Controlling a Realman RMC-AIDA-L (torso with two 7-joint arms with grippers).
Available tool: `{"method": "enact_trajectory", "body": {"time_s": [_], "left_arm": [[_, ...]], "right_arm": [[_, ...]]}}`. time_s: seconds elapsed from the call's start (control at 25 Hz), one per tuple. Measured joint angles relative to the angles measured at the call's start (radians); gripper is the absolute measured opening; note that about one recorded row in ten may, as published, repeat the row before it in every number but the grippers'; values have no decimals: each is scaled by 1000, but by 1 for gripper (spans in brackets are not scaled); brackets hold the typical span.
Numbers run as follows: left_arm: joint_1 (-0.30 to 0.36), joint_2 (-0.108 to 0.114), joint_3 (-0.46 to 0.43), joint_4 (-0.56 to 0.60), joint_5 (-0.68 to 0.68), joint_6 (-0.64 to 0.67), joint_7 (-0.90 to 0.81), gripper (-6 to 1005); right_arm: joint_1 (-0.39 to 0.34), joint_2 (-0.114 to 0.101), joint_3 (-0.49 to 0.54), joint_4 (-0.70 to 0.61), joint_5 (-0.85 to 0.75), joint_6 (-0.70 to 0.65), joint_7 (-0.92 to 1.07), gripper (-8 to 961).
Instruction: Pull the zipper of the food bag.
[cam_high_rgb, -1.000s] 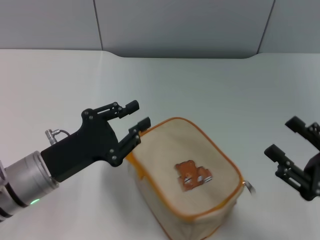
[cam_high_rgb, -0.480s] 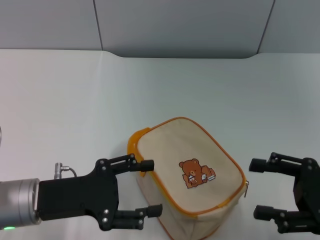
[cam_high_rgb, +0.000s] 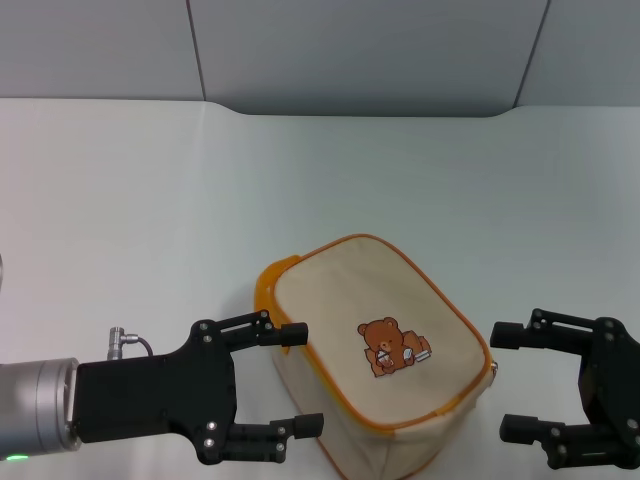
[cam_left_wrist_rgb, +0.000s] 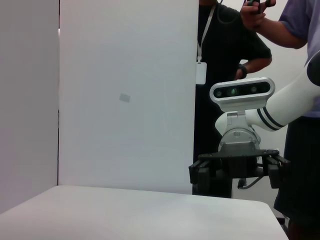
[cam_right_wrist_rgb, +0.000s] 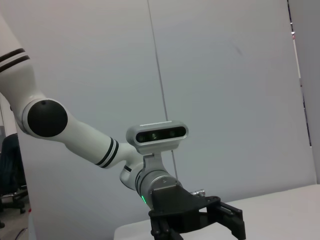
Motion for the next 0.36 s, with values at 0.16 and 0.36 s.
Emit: {"method": "enact_trajectory", "body": {"time_s": [0.16,0.36], "left_arm": [[-3,0,-2,1,0,0,2,829],[-4,-1,-3,1,0,2,3,829]], "right_arm": [[-4,0,0,-1,-1,7,-2,808],[-5,2,0,-1,-1,8,-6,808]]}}
